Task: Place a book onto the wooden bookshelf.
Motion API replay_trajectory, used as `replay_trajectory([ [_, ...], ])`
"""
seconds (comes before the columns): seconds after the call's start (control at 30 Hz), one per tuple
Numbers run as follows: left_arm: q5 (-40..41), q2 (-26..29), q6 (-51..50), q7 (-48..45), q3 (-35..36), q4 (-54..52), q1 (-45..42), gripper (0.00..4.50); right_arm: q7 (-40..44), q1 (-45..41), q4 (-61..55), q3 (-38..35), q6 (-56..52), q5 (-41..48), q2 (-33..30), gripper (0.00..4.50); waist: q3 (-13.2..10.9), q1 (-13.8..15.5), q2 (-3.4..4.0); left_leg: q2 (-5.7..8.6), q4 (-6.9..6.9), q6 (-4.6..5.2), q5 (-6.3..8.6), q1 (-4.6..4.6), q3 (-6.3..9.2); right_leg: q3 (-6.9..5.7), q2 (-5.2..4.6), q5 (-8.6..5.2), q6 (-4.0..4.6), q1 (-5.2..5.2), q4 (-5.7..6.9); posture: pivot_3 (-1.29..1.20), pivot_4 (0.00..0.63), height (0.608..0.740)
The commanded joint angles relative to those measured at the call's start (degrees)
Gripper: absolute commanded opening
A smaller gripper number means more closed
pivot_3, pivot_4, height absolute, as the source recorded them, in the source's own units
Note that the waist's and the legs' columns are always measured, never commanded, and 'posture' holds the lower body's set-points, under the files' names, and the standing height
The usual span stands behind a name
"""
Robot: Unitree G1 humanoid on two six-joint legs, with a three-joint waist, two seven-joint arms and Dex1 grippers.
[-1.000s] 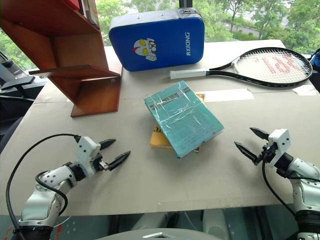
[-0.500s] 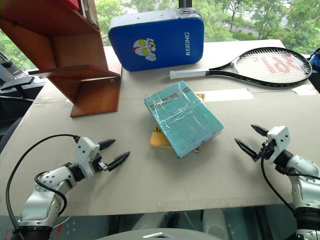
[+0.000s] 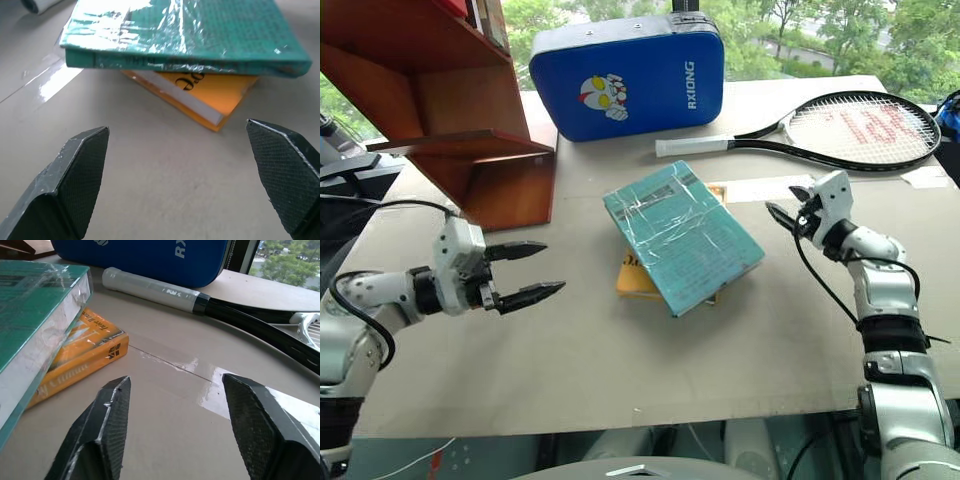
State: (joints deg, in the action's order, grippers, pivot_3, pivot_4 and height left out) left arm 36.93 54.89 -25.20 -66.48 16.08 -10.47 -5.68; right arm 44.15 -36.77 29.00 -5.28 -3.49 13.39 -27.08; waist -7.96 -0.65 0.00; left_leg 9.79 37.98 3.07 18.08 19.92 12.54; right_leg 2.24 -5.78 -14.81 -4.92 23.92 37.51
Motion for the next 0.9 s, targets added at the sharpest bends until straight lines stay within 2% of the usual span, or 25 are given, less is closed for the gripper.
replay_trajectory([
  [0.03,3.5,3.0,-2.3,-3.0,2.9,-2.7,-2.4,4.50,3.3,-4.9,3.4,2.0,0.4,-0.3,1.7,0.69,0.0,-0.4,0.00,-0.01,-0.03,0.00,0.00,0.00,0.00,0.00,0.00,0.00,0.00,0.00,-0.05,0.00,0.150,0.740],
  [0.1,3.5,3.5,-2.3,-3.5,3.0,-3.3,-3.4,4.50,6.2,-6.5,4.5,3.5,-0.2,-0.1,2.5,0.11,0.0,-0.7,0.01,-0.01,-0.10,0.00,0.00,0.00,-0.01,0.01,0.00,0.00,0.00,0.00,-0.15,0.00,0.150,0.740],
  [0.27,4.4,4.0,-3.8,-2.6,4.3,-5.3,-4.8,4.50,12.4,-8.1,3.4,6.5,-2.3,0.6,4.4,0.11,0.0,-1.8,0.01,-0.01,-0.12,0.00,0.00,0.06,0.11,-0.13,-0.01,0.00,0.00,-0.01,-0.35,0.00,0.150,0.740],
  [0.5,3.8,3.1,-4.8,-0.4,5.6,-7.9,-2.2,4.50,17.4,-4.8,-5.4,12.0,-6.5,-0.2,4.9,0.11,0.0,-2.3,0.02,-0.05,-0.13,-0.01,0.00,0.06,0.10,-0.12,0.01,0.01,0.00,0.01,-0.33,0.00,0.150,0.740],
  [0.63,3.8,2.6,-4.9,0.6,5.7,-8.6,-0.9,4.50,17.7,-2.6,-10.7,13.6,-9.8,0.3,5.4,0.11,0.0,-2.1,0.02,-0.05,-0.11,-0.01,0.00,0.06,0.08,-0.11,0.01,0.01,0.00,0.00,-0.31,0.00,0.150,0.740],
  [0.9,4.1,2.6,-5.3,1.1,5.7,-8.9,-0.4,4.50,17.0,-0.9,-14.0,14.2,-12.0,0.5,5.9,0.11,0.0,-1.8,0.02,-0.05,-0.08,-0.01,0.01,0.06,0.09,-0.13,0.01,0.01,0.01,0.01,-0.21,0.00,0.150,0.740],
])
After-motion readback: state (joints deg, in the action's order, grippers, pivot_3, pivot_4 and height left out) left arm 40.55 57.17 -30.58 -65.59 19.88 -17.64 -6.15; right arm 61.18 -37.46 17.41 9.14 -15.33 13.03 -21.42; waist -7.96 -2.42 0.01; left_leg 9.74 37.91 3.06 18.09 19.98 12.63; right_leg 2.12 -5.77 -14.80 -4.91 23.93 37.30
